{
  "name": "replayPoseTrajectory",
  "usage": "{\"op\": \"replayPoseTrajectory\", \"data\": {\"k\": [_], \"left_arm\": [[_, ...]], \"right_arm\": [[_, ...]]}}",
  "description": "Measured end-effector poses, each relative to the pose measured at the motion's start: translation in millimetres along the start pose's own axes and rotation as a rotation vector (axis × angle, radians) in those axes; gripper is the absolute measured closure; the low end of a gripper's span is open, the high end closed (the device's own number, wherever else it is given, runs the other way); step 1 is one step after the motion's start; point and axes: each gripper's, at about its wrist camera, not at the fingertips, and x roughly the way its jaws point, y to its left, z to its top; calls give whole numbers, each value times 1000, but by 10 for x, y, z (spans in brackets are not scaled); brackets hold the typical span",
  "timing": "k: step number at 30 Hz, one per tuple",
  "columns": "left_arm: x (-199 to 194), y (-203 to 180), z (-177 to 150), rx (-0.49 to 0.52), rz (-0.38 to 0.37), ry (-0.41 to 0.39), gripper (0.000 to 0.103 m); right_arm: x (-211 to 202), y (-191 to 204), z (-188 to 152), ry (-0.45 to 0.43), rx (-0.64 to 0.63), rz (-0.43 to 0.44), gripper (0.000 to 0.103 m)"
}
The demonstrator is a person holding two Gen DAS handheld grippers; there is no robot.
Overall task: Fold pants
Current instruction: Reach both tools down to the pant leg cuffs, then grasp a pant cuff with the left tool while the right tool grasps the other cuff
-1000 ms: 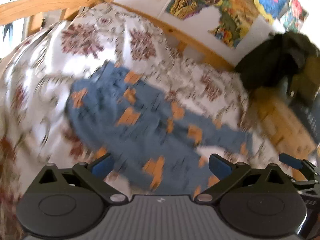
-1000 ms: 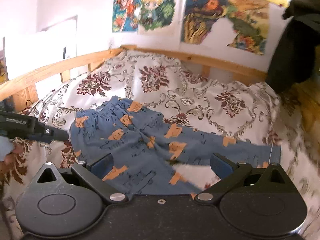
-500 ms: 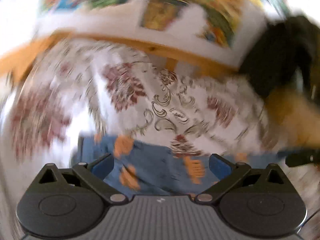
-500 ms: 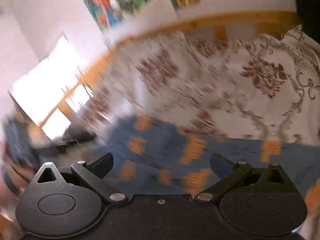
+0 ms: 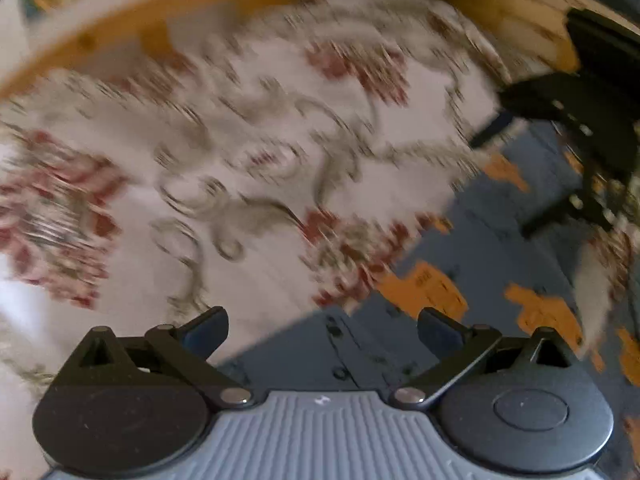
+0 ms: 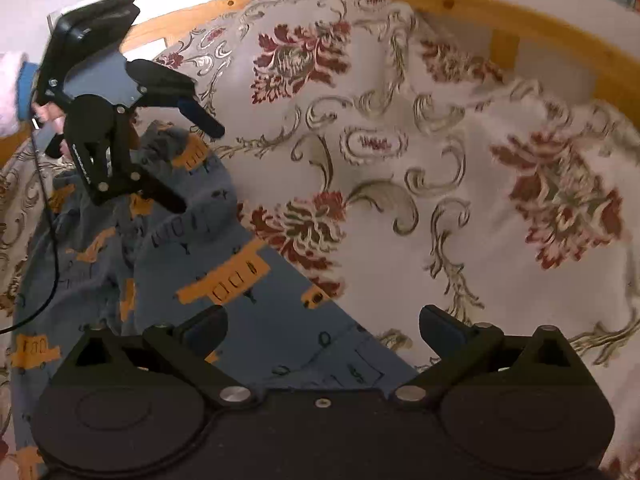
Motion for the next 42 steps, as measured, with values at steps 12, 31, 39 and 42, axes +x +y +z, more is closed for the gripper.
{"op": "replayPoseTrajectory", "data": {"k": [12, 31, 39, 42], "left_arm": [[346, 317, 34, 33, -87, 147, 24], [27, -119, -38, -100, 233, -57, 97], [274, -93, 186, -141, 333, -173, 96], [539, -33, 173, -135, 327, -141, 96]], "right_arm": [[332, -188, -133, 99, -42, 12, 46], [-72, 24, -318, -142, 9, -220, 101], [6, -121, -117, -136, 19, -407, 101], [234, -217, -144, -58, 17, -436, 100]]}}
